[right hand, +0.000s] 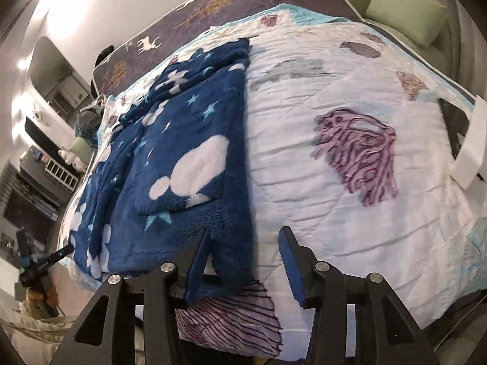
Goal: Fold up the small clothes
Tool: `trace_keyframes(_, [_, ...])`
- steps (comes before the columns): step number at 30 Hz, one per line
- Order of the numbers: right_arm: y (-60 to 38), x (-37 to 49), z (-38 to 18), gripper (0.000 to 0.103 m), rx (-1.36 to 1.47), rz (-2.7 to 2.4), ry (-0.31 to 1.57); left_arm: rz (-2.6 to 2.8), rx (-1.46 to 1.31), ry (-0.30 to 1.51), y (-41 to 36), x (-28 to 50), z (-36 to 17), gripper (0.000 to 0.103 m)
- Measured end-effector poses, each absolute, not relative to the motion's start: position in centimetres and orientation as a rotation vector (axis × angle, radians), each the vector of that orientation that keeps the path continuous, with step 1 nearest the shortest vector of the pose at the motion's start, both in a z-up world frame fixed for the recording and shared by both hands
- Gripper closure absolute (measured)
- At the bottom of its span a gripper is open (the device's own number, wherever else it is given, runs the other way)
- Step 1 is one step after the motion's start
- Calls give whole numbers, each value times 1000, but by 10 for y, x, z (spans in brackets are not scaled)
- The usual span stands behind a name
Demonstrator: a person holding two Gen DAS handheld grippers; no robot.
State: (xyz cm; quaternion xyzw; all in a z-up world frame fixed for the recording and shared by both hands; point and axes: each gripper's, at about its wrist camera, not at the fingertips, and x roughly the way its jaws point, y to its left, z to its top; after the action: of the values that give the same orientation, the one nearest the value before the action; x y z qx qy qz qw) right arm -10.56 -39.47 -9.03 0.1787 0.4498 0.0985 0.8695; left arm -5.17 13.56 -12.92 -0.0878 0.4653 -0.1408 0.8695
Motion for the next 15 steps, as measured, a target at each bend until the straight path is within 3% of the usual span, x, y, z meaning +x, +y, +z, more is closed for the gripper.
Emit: trace_keyframes(15, [-366,-78,-99,43,339,341,986,-284,-98,991,112,-49,-133,36])
